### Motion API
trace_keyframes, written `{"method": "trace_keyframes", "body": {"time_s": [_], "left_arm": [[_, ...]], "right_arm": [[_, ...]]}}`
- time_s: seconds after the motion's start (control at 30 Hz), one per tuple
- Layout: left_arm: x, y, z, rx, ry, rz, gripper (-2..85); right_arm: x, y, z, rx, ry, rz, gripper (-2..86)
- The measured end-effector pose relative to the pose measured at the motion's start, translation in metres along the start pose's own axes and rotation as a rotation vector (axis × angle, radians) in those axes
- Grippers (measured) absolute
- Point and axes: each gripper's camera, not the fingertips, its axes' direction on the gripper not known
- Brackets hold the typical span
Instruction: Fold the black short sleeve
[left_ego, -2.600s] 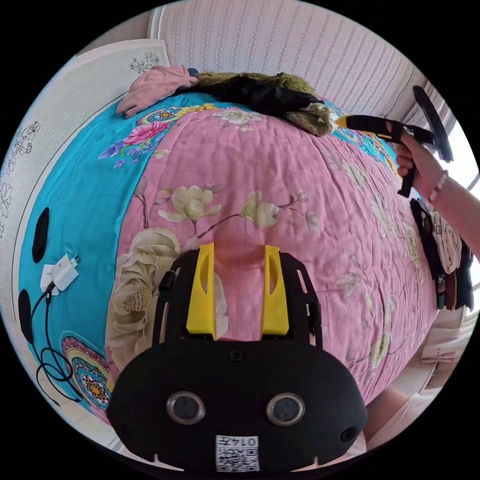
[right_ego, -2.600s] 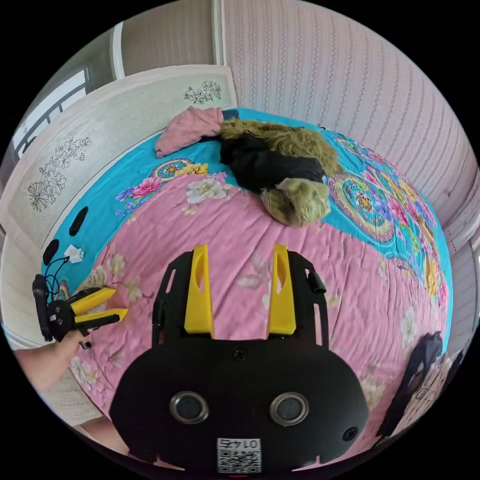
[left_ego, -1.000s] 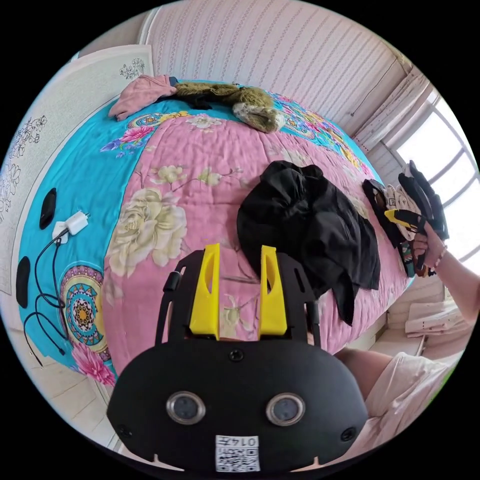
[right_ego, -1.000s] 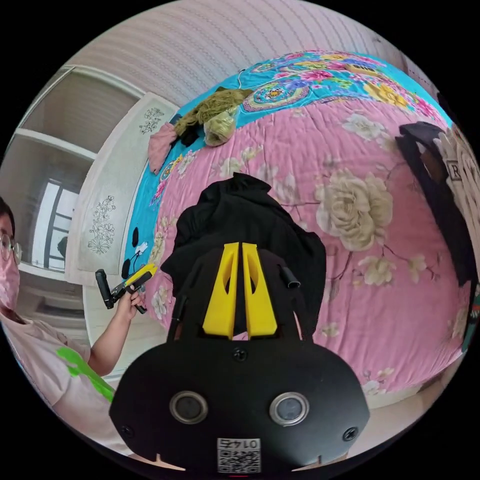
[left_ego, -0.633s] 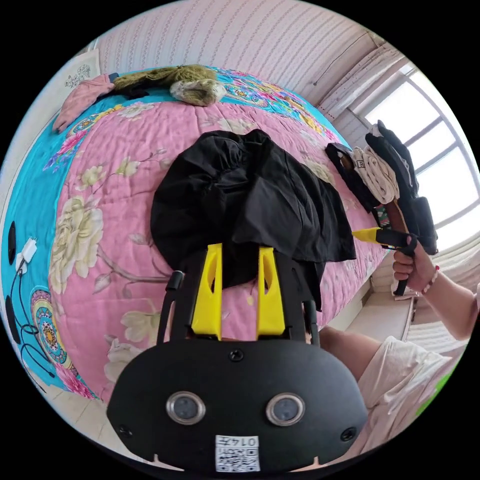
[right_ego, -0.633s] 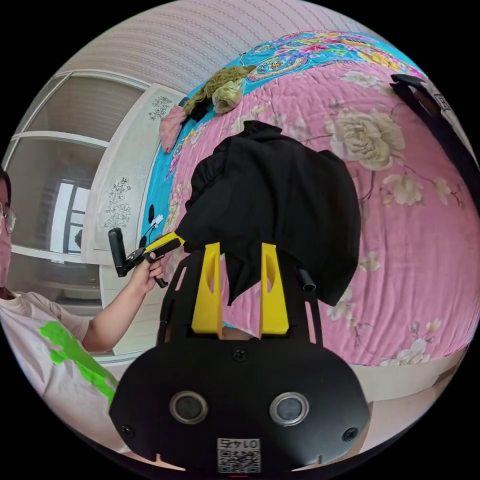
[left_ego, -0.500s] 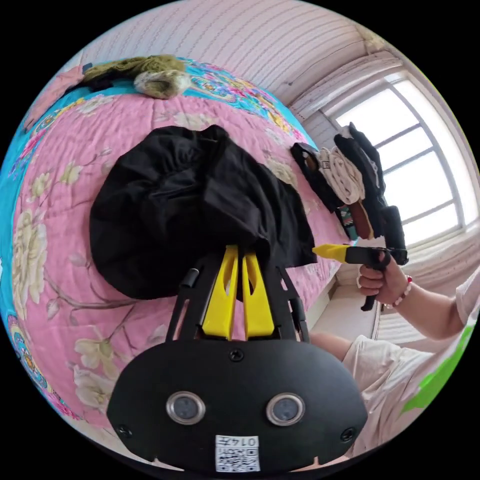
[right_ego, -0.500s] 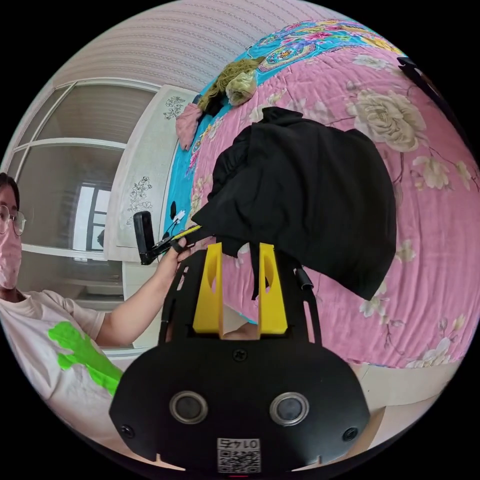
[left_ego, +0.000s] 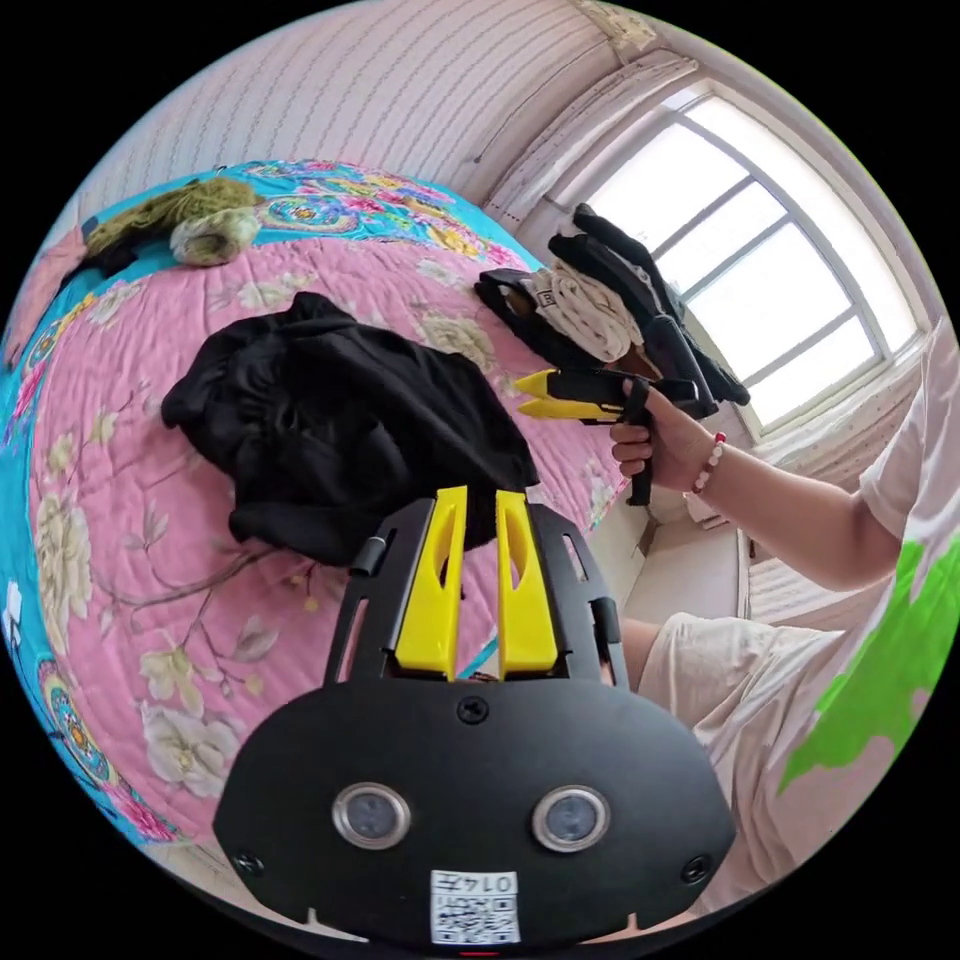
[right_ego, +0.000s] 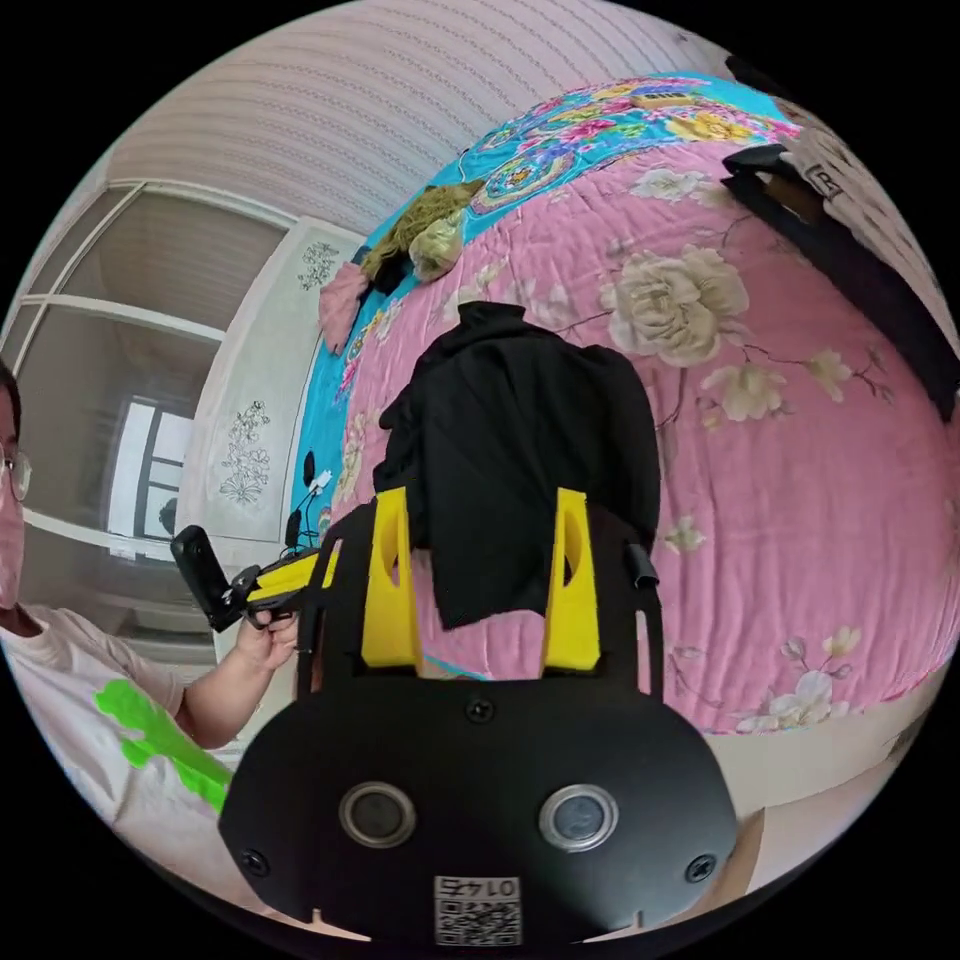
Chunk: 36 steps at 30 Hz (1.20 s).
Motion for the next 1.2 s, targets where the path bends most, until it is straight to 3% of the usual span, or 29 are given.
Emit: {"method": "trace_keyframes", "body": {"time_s": [0.13, 0.23, 0.3, 0.43, 0.6, 0.67, 0.8, 0.97, 1.1, 1.2], "left_arm": [[-0.026, 0.013, -0.020, -0.012, -0.114, -0.128, 5.3], [-0.039, 0.010, -0.033, 0.005, -0.168, -0.194, 4.6], [-0.045, 0.003, -0.039, 0.021, -0.170, -0.215, 4.2], [-0.044, -0.020, -0.041, 0.048, -0.171, -0.185, 3.2], [-0.035, -0.050, -0.022, 0.055, -0.106, -0.156, 2.2], [-0.025, -0.066, -0.009, 0.049, -0.081, -0.128, 1.7], [-0.009, -0.085, 0.015, 0.000, -0.033, -0.091, 1.0], [0.035, -0.119, 0.066, -0.130, 0.043, 0.041, 0.7], [0.078, -0.143, 0.107, -0.212, 0.071, 0.170, 1.5], [0.111, -0.160, 0.147, -0.289, 0.069, 0.244, 3.0]], "right_arm": [[-0.031, -0.011, 0.052, -0.107, 0.144, -0.090, 25.9], [-0.026, -0.012, 0.078, -0.244, 0.263, -0.071, 7.3], [-0.017, -0.007, 0.043, -0.164, 0.131, -0.006, 1.6], [-0.013, 0.013, -0.045, -0.050, 0.028, -0.060, 1.4], [0.023, 0.049, -0.145, 0.068, 0.157, 0.066, 4.0], [0.047, 0.060, -0.156, 0.042, 0.253, 0.169, 9.4], [0.071, 0.086, -0.166, 0.043, 0.199, 0.318, 11.8], [0.042, 0.107, -0.159, 0.075, 0.334, 0.233, 8.4], [0.037, 0.109, -0.105, -0.174, 0.226, 0.181, 8.4], [0.042, 0.097, -0.114, -0.054, 0.287, 0.212, 8.9]]}}
